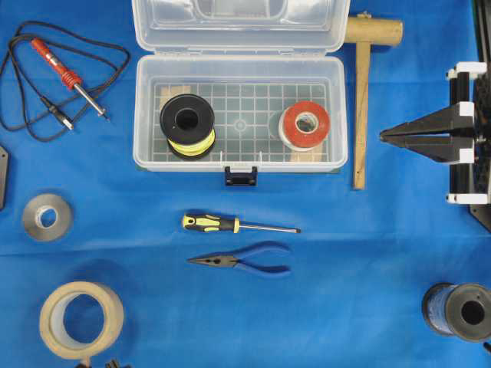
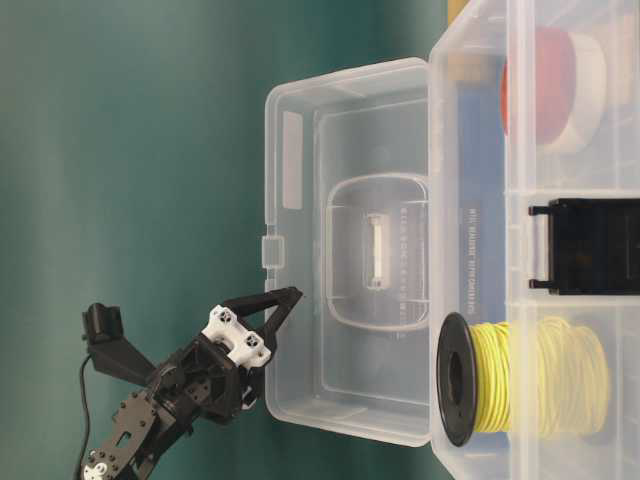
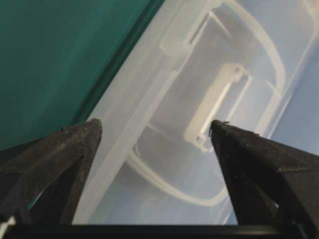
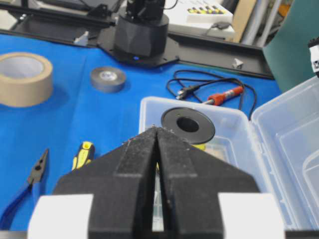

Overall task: Close the tool box with the left arm.
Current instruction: 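Push the clear lid forward and down with the left gripper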

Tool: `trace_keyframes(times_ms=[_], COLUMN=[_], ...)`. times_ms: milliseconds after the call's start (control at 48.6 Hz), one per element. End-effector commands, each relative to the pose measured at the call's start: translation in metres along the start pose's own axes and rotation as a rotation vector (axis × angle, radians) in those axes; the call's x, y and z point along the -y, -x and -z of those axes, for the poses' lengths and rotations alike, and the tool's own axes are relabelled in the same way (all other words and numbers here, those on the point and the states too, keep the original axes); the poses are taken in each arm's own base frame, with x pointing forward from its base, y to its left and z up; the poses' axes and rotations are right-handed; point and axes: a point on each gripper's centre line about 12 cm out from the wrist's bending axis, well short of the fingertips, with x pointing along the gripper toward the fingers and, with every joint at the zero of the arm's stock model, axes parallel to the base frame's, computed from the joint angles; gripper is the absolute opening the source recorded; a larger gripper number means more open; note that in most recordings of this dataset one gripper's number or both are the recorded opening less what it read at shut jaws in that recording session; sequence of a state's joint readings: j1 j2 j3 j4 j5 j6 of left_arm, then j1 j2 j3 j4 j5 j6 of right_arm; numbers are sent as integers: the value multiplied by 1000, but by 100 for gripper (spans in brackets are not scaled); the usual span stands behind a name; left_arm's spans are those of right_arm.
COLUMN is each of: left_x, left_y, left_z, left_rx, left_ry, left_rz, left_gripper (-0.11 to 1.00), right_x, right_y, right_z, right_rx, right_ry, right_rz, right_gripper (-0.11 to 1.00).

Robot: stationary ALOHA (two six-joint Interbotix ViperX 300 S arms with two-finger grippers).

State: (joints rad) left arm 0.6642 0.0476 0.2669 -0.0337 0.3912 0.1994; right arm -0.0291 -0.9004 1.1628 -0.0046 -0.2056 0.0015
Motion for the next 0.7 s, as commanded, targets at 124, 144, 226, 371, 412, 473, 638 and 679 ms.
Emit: trace_keyframes(times_ms=[124,144,226,371,412,473,638,679], left_x=[17,19,27,41,46,54,76,81], left_y=[12,13,21,37,42,48,68,73], left_z=[-9,-10,-13,-14,-14,-13,-8,-7], left_rx=[4,3,-4,-31,-39,-51,-72,-71], left_ry=[-23,-26,-37,-50,-55,-63,-81,-89], left_rz=[33,36,52,84,94,110,156,167], left_gripper=[92,92,91,91,91,91,91,91], right_x=[0,1,0,0,0,0,0,0], right_y=[-2,-2,-2,-2,-2,-2,-1,-1], right_z=[-6,-6,-7,-7,-7,-8,-9,-10], right_rx=[15,14,17,17,20,21,28,29], right_ry=[3,3,2,3,6,8,14,15], right_rz=[2,3,2,2,2,2,1,1], right_gripper=[0,0,0,0,0,0,0,0])
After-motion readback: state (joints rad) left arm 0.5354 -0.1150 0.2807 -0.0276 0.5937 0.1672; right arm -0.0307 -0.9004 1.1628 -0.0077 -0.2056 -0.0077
